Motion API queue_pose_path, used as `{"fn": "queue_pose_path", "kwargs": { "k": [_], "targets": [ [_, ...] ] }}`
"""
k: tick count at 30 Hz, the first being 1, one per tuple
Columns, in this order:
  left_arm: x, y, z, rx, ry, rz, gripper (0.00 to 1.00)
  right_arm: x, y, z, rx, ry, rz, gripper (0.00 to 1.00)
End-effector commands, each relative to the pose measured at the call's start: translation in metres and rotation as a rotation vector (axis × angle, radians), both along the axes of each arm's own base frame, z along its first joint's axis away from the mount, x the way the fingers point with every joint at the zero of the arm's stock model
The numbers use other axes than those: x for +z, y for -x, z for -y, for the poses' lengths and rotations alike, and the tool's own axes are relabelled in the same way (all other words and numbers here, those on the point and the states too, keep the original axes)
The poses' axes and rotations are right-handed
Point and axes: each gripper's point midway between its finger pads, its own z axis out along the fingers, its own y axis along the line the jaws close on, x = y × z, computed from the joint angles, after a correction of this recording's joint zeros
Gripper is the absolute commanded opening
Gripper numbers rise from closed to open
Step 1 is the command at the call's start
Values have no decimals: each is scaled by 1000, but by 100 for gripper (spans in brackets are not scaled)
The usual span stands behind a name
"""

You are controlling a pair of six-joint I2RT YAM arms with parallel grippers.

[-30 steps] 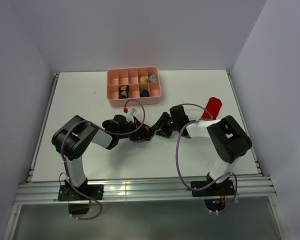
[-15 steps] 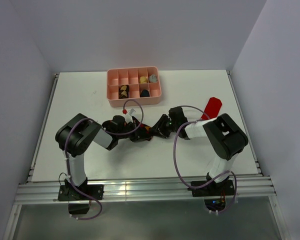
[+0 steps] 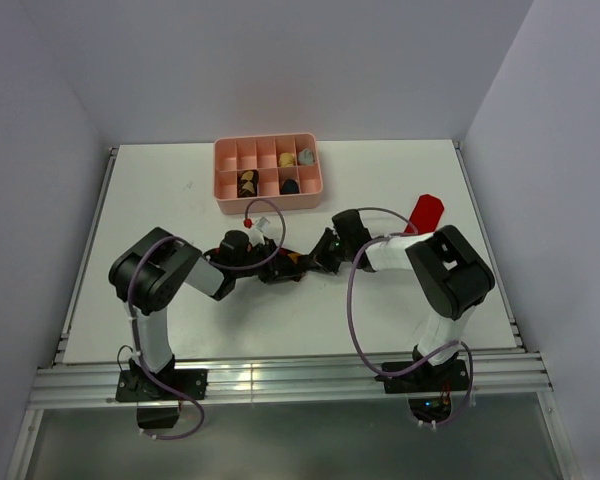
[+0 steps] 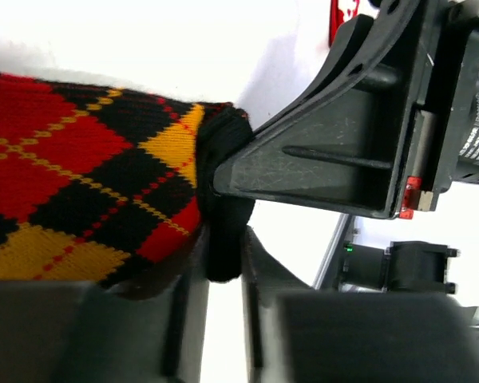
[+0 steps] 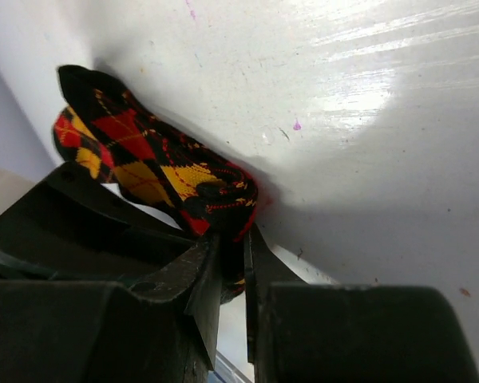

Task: Roll the socks
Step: Roll the sock at the center of the board.

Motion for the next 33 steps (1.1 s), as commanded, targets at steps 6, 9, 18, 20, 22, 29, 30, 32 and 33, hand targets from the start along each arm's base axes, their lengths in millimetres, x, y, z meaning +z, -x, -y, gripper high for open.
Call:
{"fn": "queue_pose_path", "kwargs": {
  "k": [6, 9, 18, 20, 22, 29, 30, 32, 33],
  "targets": [
    [26, -26, -24, 103, -307, 288, 53, 6, 0, 25, -7, 233, -54, 0],
    [38, -35, -31, 166, -472, 427, 60, 10, -2, 27, -11, 257, -64, 0],
    [56, -15, 10, 99, -764, 780, 61, 13, -2, 29, -3, 285, -88, 0],
    [46, -10, 16, 68, -839, 825, 61, 13, -2, 29, -3, 286, -91, 0],
    [46, -1, 29, 30, -877, 881, 61, 14, -2, 29, -1, 286, -91, 0],
    [23, 3, 35, -21, -1015, 924, 60, 13, -1, 27, 6, 278, -94, 0],
    [24, 1, 36, -14, -1020, 922, 60, 13, -1, 27, 7, 278, -94, 0],
    [15, 1, 33, -30, -1052, 909, 58, 14, -2, 27, 4, 276, -93, 0],
    [14, 1, 34, -32, -1060, 906, 57, 14, -2, 27, 3, 276, -95, 0]
  ]
}}
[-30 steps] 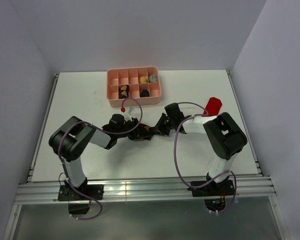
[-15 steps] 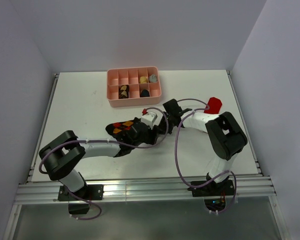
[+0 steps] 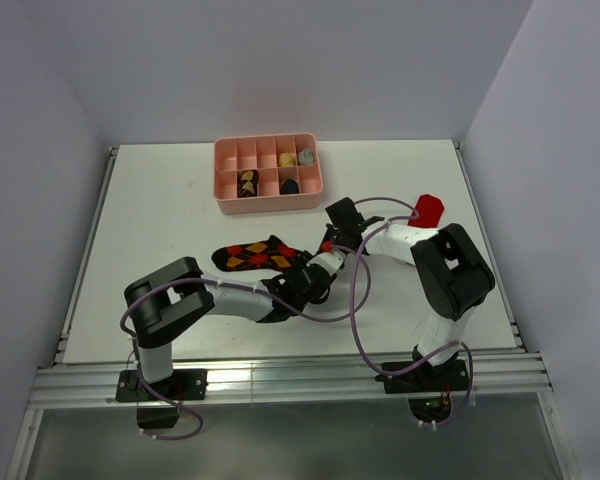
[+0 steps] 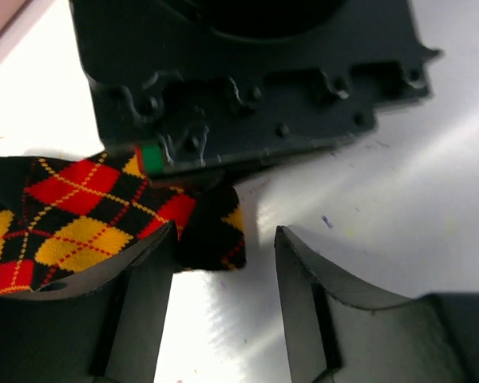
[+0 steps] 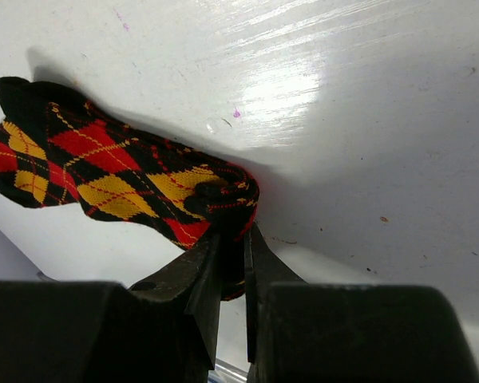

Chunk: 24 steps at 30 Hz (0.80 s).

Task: Roll the socks
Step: Roll the sock at the center of the board.

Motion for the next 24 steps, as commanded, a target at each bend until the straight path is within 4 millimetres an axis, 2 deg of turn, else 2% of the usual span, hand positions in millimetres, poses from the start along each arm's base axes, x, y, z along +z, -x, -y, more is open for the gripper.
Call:
{"fn": "queue_pose_path", "kwargs": {
  "k": [1, 7, 10, 11, 13, 15, 16, 18, 20, 24],
  "targets": [
    [1, -10, -1, 34, -56, 34, 56, 13, -5, 0, 1, 10, 23, 0],
    [-12, -5, -2, 29, -98, 15, 44, 13, -5, 0, 2, 9, 25, 0],
    [-17, -3, -3, 26, -105, 3, 26, 15, -5, -2, 3, -5, 27, 0],
    [-17, -2, -2, 23, -104, -1, 12, 15, -5, -3, 6, -11, 30, 0],
    [-17, -1, -1, 24, -88, -12, 2, 23, -7, -6, 1, -40, 50, 0],
    [-17, 3, 0, 20, -64, -32, 1, 26, -8, -7, -8, -66, 73, 4],
    [-17, 4, 0, 23, -51, -40, 1, 34, -9, -7, -7, -82, 97, 11],
    [-16, 8, 1, 23, 1, -77, 1, 36, -11, -3, -24, -99, 121, 18],
    [-8, 9, 3, 19, 74, -114, 1, 43, -13, 0, -37, -123, 162, 29],
    [-3, 2, -11, 73, 212, -209, 1, 53, -16, 4, -57, -165, 219, 40]
  ]
}}
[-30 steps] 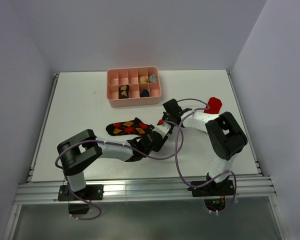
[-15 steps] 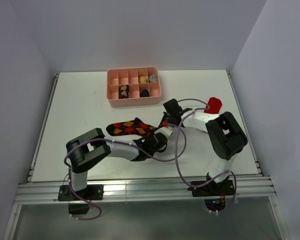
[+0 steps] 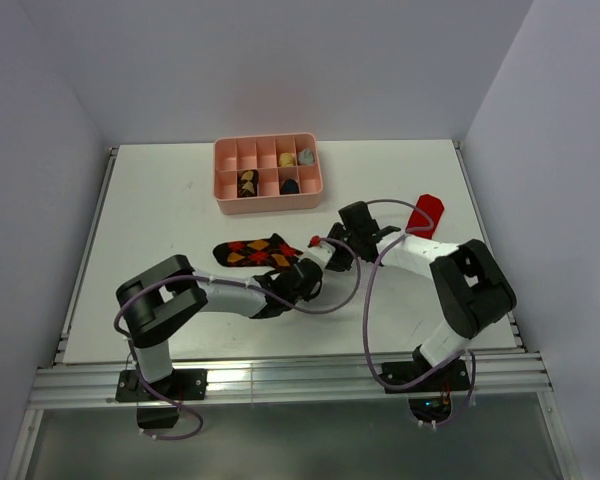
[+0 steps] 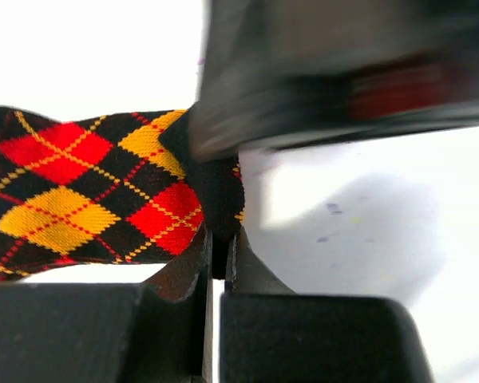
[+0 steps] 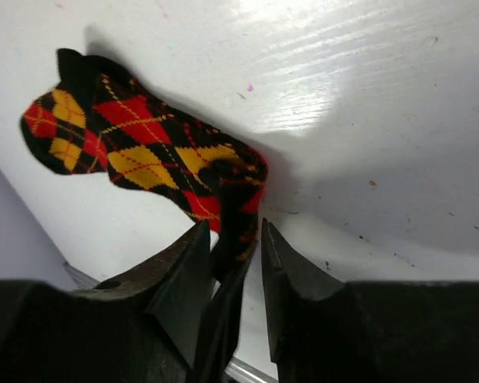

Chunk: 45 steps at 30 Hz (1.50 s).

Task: Roll the socks
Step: Roll the sock at the center of the board.

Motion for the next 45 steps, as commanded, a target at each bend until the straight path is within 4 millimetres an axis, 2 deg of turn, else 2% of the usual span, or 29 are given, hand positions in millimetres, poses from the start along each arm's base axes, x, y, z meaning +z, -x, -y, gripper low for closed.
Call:
{"fn": "queue_pose_path", "kwargs": {
  "k": [1, 8, 9, 11, 13, 14, 16, 17, 20, 26, 37, 45],
  "targets": [
    [12, -1, -7, 44, 174, -115, 1, 35, -21, -5, -21, -99, 145, 43],
    [7, -7, -21, 61, 377, -305, 1, 32, -20, -10, -12, -144, 172, 49],
    [11, -14, -23, 76, 433, -316, 1, 29, -18, -12, -7, -156, 163, 50],
    [9, -7, -22, 59, 501, -388, 1, 28, -19, -14, -12, -182, 174, 53],
    [13, -15, -27, 64, 565, -405, 1, 25, -19, -18, -7, -204, 171, 56],
    [10, -9, -28, 53, 585, -441, 1, 26, -21, -20, -8, -220, 180, 56],
    [15, -13, -31, 65, 656, -457, 1, 21, -21, -23, -6, -233, 173, 59],
    [13, -7, -32, 56, 672, -487, 1, 22, -24, -25, -9, -246, 181, 59],
    [15, -9, -37, 76, 746, -513, 1, 17, -25, -30, -3, -264, 174, 59],
    [17, -5, -38, 83, 853, -583, 1, 6, -28, -39, 14, -273, 167, 59],
    [18, -1, -40, 80, 977, -653, 1, -14, -14, -47, 34, -288, 107, 56],
    [21, -1, -42, 83, 1053, -689, 1, -21, -9, -53, 53, -313, 82, 42]
  ]
}}
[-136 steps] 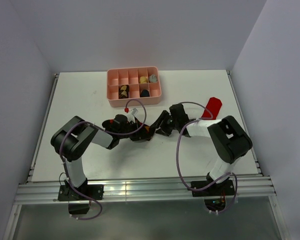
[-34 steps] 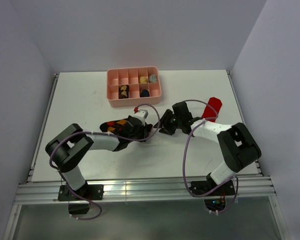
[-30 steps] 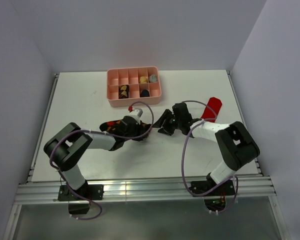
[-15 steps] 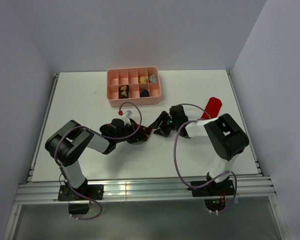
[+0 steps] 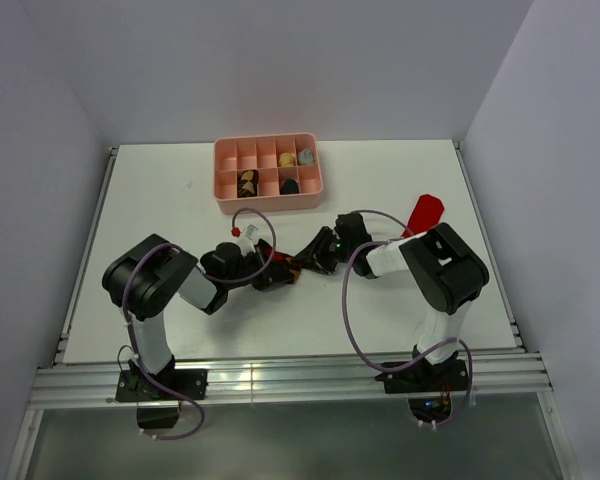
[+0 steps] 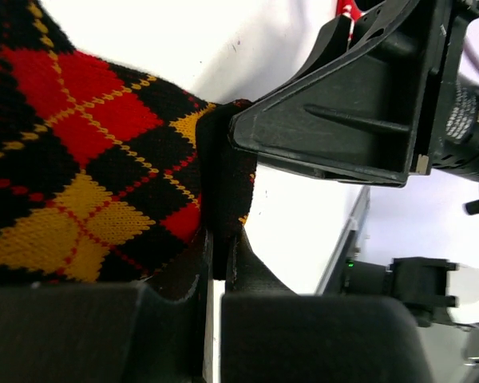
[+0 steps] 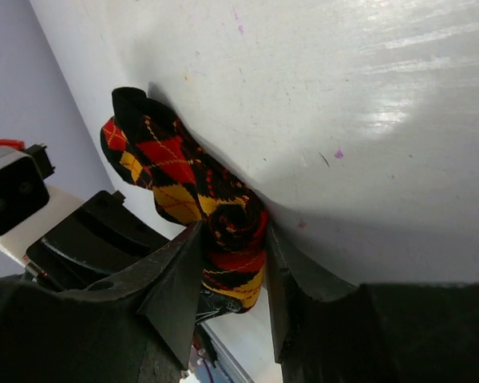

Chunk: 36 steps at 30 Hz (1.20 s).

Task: Roll the socks
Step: Roll the sock at the center of the board.

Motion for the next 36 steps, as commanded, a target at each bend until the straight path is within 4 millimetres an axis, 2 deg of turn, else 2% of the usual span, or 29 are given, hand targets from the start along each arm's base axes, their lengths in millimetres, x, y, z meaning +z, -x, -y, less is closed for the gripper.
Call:
{"fn": "queue_pose_path", "kwargs": {
  "k": [1, 7, 10, 12, 14, 17, 18, 20, 21, 22, 24, 25, 26, 27, 29, 30, 31, 32, 34, 35, 36],
  "targets": [
    [17, 0, 5, -15, 97, 18, 1, -4, 5, -6, 23, -21, 0, 42],
    [14, 2, 3, -15, 129, -10, 1, -5, 7, -8, 31, -34, -3, 42],
    [14, 1, 3, -16, 134, -8, 2, -7, 8, -7, 33, -25, -9, 30],
    [13, 1, 2, -10, 129, -11, 3, -9, 9, -6, 31, -14, -13, 14],
    [13, 0, 2, -11, 117, 0, 8, -10, 9, -3, 32, 12, -18, 0],
    [10, -2, 0, -9, 73, 16, 20, -7, 6, 2, 25, 59, -11, 0],
    [15, -4, 0, -7, 67, 35, 27, -7, 3, 5, 12, 83, -4, 0],
    [9, -7, -4, -1, 6, 45, 32, -4, 2, 10, 14, 125, -4, 0],
    [18, -12, -3, 3, -2, 77, 40, 1, -2, 10, 11, 139, 7, 0],
    [8, -13, -9, 16, -67, 81, 43, -4, 0, 16, 5, 184, -7, 0],
    [20, -20, -10, 27, -108, 135, 53, 5, -6, 19, -3, 211, 19, 0],
    [21, -23, -12, 24, -150, 175, 55, 2, -4, 24, -9, 244, 6, 0],
    [13, -23, -16, 47, -223, 168, 58, 3, -5, 26, -14, 258, 5, 0],
    [29, -31, -14, 61, -244, 226, 61, 7, -8, 26, -15, 265, 14, 0],
    [28, -33, -19, 83, -407, 317, 63, 6, -6, 31, -17, 295, -2, 0],
    [38, -38, -14, 88, -443, 372, 63, 9, -8, 31, -16, 301, 1, 0],
    [39, -28, -5, 40, -511, 448, 63, 8, -5, 33, -13, 316, -16, 0],
    [47, -33, -4, 74, -574, 498, 63, 11, -8, 33, -19, 322, -10, 0],
    [49, -29, 2, 46, -673, 586, 63, 12, -6, 35, -14, 339, -19, 0],
    [44, -19, 14, 1, -707, 613, 63, 13, -7, 36, -19, 346, -23, 0],
    [47, -23, 15, -1, -772, 649, 63, 16, -9, 35, -17, 347, -16, 0]
  ]
}}
